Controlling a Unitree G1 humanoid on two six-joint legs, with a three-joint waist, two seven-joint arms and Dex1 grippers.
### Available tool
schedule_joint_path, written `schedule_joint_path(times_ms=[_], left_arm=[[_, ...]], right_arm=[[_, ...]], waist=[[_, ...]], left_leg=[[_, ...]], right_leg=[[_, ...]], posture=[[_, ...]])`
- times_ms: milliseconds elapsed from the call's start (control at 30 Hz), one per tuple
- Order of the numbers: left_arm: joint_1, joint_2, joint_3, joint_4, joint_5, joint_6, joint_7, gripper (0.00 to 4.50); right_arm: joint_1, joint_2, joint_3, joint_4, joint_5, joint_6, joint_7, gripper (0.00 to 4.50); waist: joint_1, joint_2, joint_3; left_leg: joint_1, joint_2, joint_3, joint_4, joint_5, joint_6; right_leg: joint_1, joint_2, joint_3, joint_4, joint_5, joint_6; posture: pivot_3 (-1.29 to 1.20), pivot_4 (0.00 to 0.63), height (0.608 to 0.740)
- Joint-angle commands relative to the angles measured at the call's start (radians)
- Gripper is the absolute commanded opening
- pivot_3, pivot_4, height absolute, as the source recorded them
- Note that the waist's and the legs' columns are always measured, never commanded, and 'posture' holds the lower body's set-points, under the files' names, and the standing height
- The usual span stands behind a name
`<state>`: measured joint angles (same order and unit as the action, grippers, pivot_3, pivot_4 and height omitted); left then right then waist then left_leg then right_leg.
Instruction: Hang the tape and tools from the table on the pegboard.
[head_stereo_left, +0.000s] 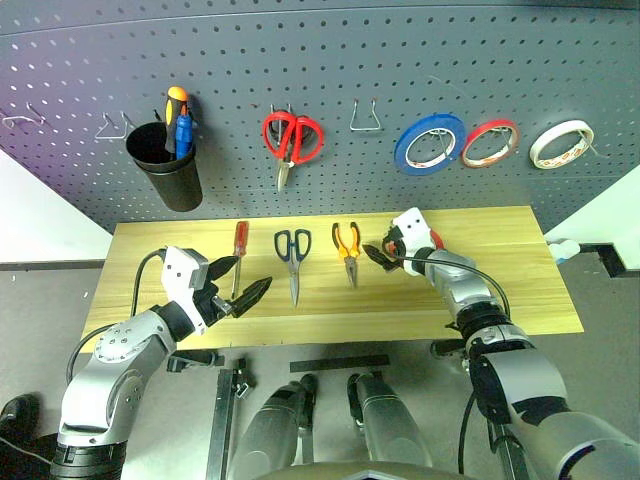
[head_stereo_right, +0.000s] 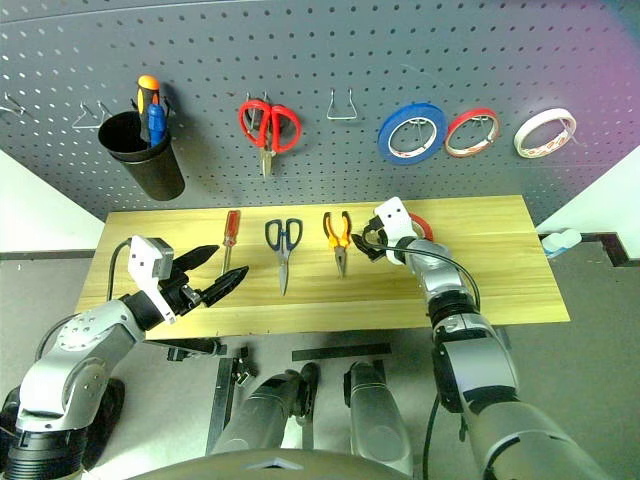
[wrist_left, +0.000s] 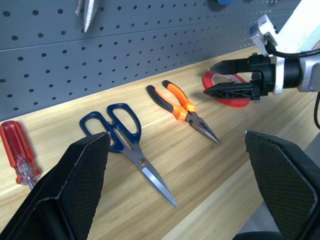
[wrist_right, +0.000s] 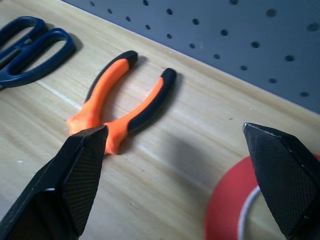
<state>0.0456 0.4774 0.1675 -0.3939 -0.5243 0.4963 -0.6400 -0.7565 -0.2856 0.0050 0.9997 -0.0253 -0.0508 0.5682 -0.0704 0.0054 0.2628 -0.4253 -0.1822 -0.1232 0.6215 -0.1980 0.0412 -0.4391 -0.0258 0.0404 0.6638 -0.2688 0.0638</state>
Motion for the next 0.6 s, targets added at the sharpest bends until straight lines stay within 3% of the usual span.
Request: schedule_joint_path(times_ms=[33,133,167,300,600], left_arm=[[0.000,0.006,-0.002,-0.018,-0.006,-0.011,-0.005,4.46],[-0.007,0.008,-0.002,-0.013,-0.005,-0.011,-0.007,4.46],[-0.008,0.007,0.001,-0.012,-0.008,-0.010,-0.007,4.46],[-0.012,0.011,0.000,-0.012,-0.012,-0.003,-0.013,4.46],[-0.001,0.036,0.019,-0.038,-0.032,0.016,-0.021,4.46]], right_arm=[[-0.014,0.002,0.003,-0.003,-0.001,-0.032,-0.001,4.50],[-0.028,0.010,-0.021,0.004,0.028,-0.008,-0.006,4.50],[-0.029,0.007,-0.012,0.004,0.017,-0.019,-0.015,4.50],[-0.029,0.003,0.001,0.006,0.004,-0.031,-0.015,4.50],[-0.027,-0.028,0.041,0.007,-0.032,0.035,0.026,4.50]], waist=[[0.017,-0.001,0.001],[0.023,-0.003,0.002],[0.012,-0.005,0.002],[-0.012,-0.008,0.003],[-0.008,-0.008,0.004]], left_leg=[[0.000,0.009,0.015,0.005,-0.003,0.004],[0.004,0.042,0.067,0.017,-0.025,0.022],[0.006,0.043,0.071,0.021,-0.030,0.023],[0.008,0.043,0.071,0.025,-0.031,0.022],[0.008,0.043,0.070,0.024,-0.032,0.019]], right_leg=[[-0.002,0.004,0.004,0.001,0.001,-0.001],[-0.004,0.009,0.011,-0.003,0.016,0.001],[-0.002,0.007,0.010,-0.004,0.018,0.002],[0.001,0.005,0.008,-0.009,0.024,0.006],[0.001,0.005,0.006,-0.009,0.025,0.005]], posture=[[-0.11,0.270,0.735],[-0.11,0.268,0.729],[-0.11,0.268,0.729],[-0.12,0.266,0.729],[-0.11,0.286,0.729]])
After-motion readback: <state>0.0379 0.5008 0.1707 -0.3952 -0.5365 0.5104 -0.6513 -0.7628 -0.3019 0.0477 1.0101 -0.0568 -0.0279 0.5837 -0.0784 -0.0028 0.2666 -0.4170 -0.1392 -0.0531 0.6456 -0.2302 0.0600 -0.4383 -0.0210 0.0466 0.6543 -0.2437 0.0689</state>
